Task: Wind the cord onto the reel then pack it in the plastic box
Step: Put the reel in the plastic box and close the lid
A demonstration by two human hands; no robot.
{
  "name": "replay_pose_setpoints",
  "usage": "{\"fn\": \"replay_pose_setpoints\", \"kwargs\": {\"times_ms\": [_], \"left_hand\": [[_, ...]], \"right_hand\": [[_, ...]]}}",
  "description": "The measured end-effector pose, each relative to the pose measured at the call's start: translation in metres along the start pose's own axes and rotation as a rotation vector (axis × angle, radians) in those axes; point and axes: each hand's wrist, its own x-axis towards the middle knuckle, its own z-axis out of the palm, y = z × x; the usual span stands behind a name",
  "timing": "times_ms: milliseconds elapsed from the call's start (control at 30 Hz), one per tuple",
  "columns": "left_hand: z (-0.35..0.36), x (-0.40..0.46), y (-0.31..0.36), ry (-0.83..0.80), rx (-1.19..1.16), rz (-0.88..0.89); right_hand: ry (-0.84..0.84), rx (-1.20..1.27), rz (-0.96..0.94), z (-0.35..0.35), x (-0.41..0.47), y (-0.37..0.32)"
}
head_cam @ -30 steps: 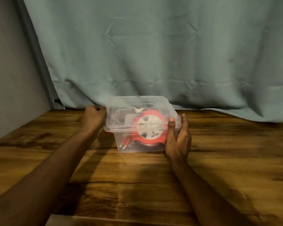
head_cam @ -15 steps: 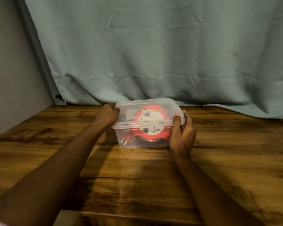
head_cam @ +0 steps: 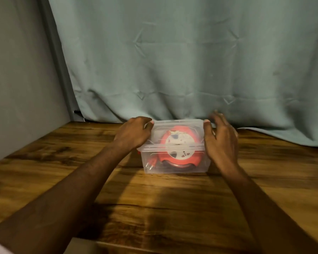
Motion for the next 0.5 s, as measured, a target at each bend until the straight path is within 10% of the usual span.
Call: {"fn": "replay_pose_setpoints", "kwargs": {"times_ms": [200,500], "left_hand": [[0.009,0.014,-0.002,-0.245,0.003,-0.027],[0.006,0.019,0.005,-0.252,0.11,-0.022]], "right_hand": [[-0.75,-0.412,-0.159,0.006,0.066,0.001],[-0.934,-0.586,-0.131,0.014,0.079,-0.001]]}}
